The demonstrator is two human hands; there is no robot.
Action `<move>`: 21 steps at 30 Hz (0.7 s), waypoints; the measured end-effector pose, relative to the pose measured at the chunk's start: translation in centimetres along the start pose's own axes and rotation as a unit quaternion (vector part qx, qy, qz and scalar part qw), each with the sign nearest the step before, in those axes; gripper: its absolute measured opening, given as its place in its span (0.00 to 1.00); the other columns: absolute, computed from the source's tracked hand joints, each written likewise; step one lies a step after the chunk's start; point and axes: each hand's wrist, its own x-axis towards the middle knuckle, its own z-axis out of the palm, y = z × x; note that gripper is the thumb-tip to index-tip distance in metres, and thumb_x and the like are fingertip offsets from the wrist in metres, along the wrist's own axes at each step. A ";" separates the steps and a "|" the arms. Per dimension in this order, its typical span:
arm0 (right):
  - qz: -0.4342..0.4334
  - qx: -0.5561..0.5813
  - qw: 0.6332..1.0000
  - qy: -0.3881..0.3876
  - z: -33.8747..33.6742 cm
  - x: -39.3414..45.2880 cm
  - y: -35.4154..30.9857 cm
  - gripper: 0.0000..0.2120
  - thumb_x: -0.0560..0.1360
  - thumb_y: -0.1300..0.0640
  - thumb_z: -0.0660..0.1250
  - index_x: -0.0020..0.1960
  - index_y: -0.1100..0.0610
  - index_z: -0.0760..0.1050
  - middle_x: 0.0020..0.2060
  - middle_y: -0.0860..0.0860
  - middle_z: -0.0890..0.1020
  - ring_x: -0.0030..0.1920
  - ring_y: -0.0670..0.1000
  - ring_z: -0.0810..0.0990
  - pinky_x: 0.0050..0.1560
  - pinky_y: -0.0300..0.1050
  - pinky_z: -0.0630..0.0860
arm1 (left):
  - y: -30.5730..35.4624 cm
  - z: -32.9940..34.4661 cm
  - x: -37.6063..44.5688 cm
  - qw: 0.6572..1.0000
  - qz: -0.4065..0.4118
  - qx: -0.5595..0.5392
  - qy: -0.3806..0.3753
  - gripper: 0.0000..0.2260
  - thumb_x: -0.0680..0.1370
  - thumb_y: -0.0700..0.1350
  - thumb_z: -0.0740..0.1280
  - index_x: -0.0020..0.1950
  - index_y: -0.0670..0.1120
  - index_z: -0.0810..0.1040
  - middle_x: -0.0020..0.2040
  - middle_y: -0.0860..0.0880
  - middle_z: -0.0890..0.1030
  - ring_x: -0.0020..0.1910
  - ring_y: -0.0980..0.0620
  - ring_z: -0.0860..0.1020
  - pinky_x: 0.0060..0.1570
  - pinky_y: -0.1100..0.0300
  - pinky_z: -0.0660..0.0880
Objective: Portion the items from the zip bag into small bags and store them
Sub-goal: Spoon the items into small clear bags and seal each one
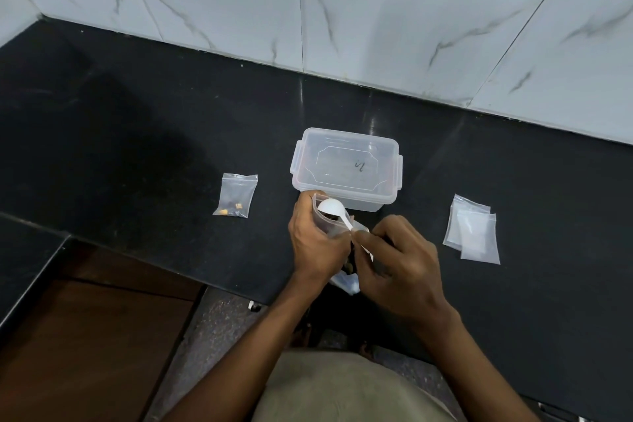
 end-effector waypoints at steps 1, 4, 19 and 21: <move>-0.001 0.002 1.000 0.003 0.0 -0.1 -0.1 0.06 0.73 0.64 0.74 0.38 0.65 0.83 0.32 0.56 0.76 0.32 0.50 0.71 0.27 0.45 0.70 | 0.0 0.0 0.0 1.000 -0.007 0.000 0.000 0.24 0.60 0.39 0.81 0.49 0.51 0.73 0.41 0.46 0.80 0.39 0.42 0.80 0.38 0.44 0.79; -0.009 0.015 1.000 0.014 0.0 0.0 -0.2 0.14 0.78 0.58 0.71 0.37 0.65 0.83 0.32 0.56 0.77 0.32 0.50 0.72 0.28 0.42 0.70 | 0.0 -0.2 0.0 1.000 -0.018 -0.005 -0.003 0.24 0.60 0.42 0.82 0.49 0.52 0.73 0.42 0.47 0.80 0.39 0.42 0.80 0.38 0.43 0.79; 0.308 0.235 0.919 0.077 -0.1 -0.4 -0.7 0.06 0.70 0.66 0.79 0.43 0.56 0.87 0.36 0.53 0.81 0.36 0.55 0.81 0.33 0.53 0.77 | 1.4 -1.3 -0.4 1.000 0.006 0.026 0.009 0.09 0.68 0.47 0.70 0.43 0.49 0.72 0.37 0.53 0.77 0.36 0.53 0.76 0.37 0.58 0.75; 0.370 0.260 0.890 0.063 -0.2 -0.4 0.3 0.08 0.69 0.66 0.79 0.41 0.54 0.86 0.37 0.53 0.84 0.38 0.57 0.84 0.37 0.53 0.80 | 1.1 -1.9 -0.4 0.999 -0.014 0.041 -0.004 0.13 0.65 0.42 0.74 0.43 0.48 0.72 0.37 0.54 0.78 0.36 0.53 0.77 0.38 0.55 0.77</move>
